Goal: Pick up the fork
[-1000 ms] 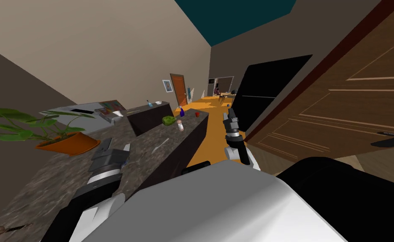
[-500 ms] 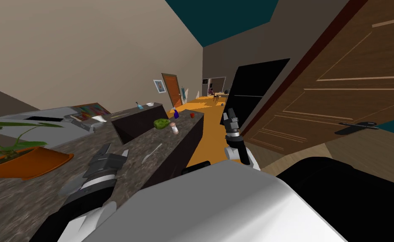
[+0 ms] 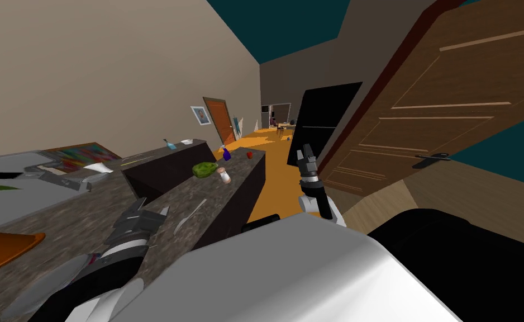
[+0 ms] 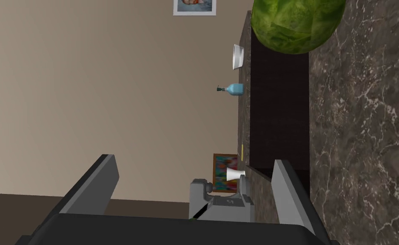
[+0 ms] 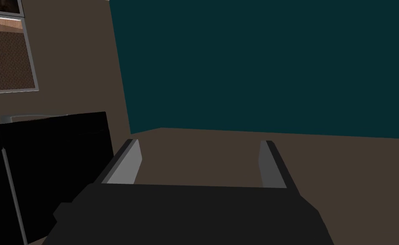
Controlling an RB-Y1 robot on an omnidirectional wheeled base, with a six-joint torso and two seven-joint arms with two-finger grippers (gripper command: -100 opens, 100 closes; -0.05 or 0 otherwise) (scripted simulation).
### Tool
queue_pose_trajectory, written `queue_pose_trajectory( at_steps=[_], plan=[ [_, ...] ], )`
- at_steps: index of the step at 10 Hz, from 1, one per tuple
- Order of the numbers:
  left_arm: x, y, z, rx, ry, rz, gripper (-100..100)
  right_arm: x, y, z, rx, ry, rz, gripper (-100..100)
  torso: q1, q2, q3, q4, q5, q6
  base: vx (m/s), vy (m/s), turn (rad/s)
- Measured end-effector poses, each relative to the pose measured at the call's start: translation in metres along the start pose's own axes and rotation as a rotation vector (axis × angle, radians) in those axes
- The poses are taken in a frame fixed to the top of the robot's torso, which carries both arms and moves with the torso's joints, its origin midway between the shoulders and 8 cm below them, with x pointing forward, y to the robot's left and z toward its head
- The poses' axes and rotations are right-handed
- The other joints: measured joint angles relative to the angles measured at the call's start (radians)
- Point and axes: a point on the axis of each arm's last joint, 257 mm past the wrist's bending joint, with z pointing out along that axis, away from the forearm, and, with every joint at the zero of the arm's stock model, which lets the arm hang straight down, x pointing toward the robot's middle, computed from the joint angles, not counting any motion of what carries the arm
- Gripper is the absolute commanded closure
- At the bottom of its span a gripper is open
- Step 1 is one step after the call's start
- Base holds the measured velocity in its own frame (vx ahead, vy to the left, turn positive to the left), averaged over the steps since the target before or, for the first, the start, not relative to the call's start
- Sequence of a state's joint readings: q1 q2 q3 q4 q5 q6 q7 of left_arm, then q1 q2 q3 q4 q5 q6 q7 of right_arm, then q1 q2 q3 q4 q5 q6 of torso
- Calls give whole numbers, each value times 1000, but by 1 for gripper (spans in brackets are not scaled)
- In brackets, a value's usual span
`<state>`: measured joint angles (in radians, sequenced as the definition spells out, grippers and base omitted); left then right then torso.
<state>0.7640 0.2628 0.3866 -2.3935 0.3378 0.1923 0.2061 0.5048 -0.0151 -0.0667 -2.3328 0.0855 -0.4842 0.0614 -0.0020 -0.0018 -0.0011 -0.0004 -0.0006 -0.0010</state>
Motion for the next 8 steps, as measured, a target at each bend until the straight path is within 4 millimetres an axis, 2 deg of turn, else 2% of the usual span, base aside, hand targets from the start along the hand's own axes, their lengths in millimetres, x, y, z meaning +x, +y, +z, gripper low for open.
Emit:
queue_pose_trajectory(
  at_steps=[3, 5, 8],
  plan=[
    [-13, 19, -6, -82, -27, -19, -100, 0, 0, 0, 0, 0, 0, 0, 0, 1, 1, 0, 0, 0, 41, -21, -233],
    [-27, 33, -12, -144, -51, -39, -100, 0, 0, 0, 0, 0, 0, 0, 1, 0, 0, 0, 0, 0, 36, 1, -61],
    [-39, 50, -21, -223, -79, -60, -100, 0, 0, 0, 0, 0, 0, 0, 1, 1, 1, 0, 0, 0, 42, -8, -219]
  ],
)
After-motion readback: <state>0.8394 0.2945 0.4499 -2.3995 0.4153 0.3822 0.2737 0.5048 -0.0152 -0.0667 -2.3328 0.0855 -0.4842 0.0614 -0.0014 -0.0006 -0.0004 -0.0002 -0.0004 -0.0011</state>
